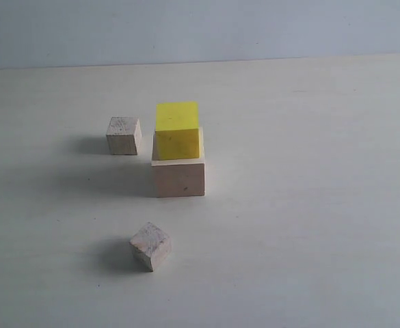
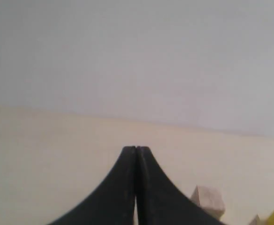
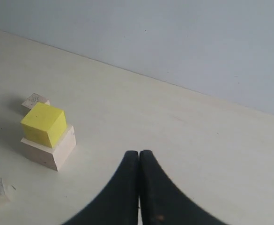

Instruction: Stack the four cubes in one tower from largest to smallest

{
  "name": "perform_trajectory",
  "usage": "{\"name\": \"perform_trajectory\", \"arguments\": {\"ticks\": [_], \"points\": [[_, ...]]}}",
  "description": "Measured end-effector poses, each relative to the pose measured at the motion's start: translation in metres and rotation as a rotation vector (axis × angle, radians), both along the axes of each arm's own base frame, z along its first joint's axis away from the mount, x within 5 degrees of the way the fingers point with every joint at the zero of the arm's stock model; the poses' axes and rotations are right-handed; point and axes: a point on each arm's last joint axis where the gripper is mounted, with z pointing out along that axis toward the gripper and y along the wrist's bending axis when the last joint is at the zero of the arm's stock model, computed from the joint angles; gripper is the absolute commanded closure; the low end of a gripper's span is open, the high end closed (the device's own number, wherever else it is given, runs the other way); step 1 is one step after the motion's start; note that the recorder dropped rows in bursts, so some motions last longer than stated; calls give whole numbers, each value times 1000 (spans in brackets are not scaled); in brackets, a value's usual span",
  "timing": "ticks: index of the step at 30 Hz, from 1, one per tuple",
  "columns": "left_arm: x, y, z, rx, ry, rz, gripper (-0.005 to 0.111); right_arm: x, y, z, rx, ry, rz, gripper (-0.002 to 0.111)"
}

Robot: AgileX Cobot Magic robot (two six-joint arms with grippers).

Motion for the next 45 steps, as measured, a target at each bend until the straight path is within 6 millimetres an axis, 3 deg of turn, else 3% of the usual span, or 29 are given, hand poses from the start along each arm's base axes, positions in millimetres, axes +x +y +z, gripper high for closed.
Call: {"name": "perform_trajectory", "arguments": {"ticks": [4,8,12,19,23,27,28,30,38,42,45], "points": [[29,-11,7,-76,250,-99,107,-3,-2,1,3,-5,-1,108],[55,-32,7,-199,419,-304,107,-5,-2,1,13,-1,4,108],[73,-41,7,-286,424,-389,107,-7,0,0,36,22,21,108],[86,-42,7,-373,382,-371,107,-8,2,-1,61,44,37,108],[100,-42,-2,-396,408,-351,107,-8,2,-1,61,44,37,108],[126,-42,-20,-387,482,-350,106,-8,3,0,77,38,32,108],[133,-42,-24,-386,503,-355,105,-8,3,0,83,39,29,108],[161,-45,-36,-379,573,-385,92,-8,3,0,98,41,23,108],[228,-58,-69,-405,768,-511,39,-8,3,0,111,46,15,108],[257,-93,-89,-365,833,-585,38,-8,3,0,110,45,14,108],[276,-114,-114,-248,945,-547,38,-8,3,0,86,35,26,108]]}}
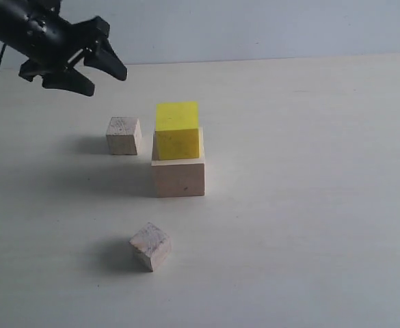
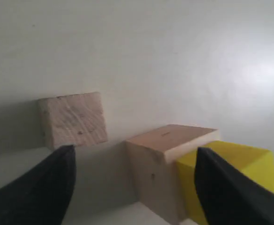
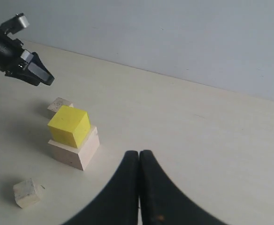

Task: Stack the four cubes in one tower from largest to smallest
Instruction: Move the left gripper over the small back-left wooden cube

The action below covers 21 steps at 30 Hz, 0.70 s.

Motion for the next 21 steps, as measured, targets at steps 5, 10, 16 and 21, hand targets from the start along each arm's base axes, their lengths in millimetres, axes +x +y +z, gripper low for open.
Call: {"name": "perform_trajectory", "arguments": {"ticks": [5,10,16,21], "points": [[14,-13,-10,164,38,10,38,-1,0,-1,-23,6,9,108],[24,-34,-8,229,30,47,38,-2,-1,-4,-38,32,7,108],[33,-33,-32,327,115,77,38,-3,-2,-6,-52,68,6,108],[37,-43,-36,353,112,65,38,-4,-1,-7,-48,73,11,108]]}}
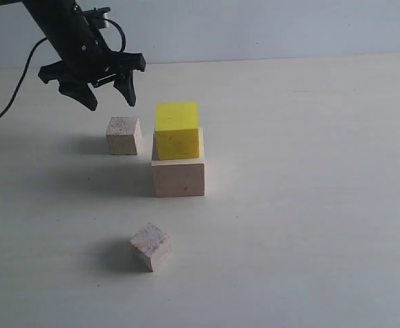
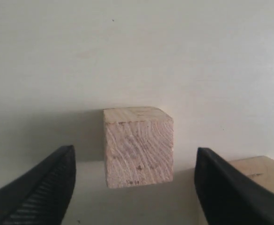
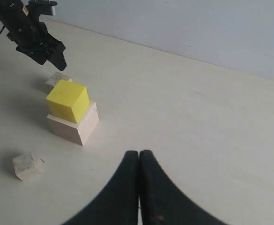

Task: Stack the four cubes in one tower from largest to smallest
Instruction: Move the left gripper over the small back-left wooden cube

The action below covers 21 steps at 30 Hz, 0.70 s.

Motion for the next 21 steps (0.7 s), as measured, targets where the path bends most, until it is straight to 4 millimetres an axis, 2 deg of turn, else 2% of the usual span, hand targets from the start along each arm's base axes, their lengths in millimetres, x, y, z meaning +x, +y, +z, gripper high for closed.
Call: {"name": "perform_trajectory", "arguments": {"ticks": [16,21], "points": [[6,-6,-33,30,91,-21,38,0,0,0,1,1,3,108],[6,-7,-37,33,94,-27,38,0,0,0,0,0,4,108]]}}
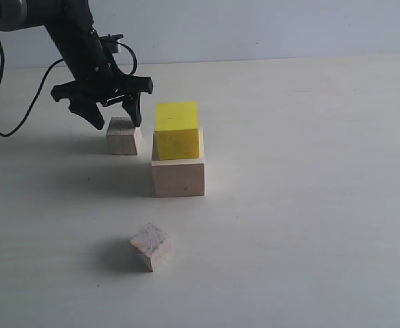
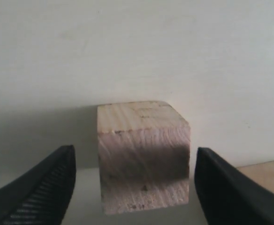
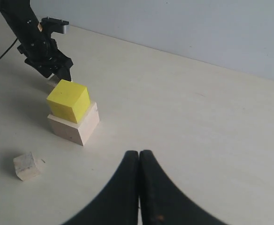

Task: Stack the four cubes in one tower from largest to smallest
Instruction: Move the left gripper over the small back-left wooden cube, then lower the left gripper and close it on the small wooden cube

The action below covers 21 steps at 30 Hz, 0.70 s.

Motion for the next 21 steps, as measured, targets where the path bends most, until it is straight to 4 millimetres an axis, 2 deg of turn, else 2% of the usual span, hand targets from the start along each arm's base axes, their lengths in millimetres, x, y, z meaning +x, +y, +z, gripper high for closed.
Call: {"name": "perform_trajectory", "arguments": {"ticks": [21], "points": [[-1,-9,0,-3,-38,-47,38,0,0,0,2,1,1,108]]}}
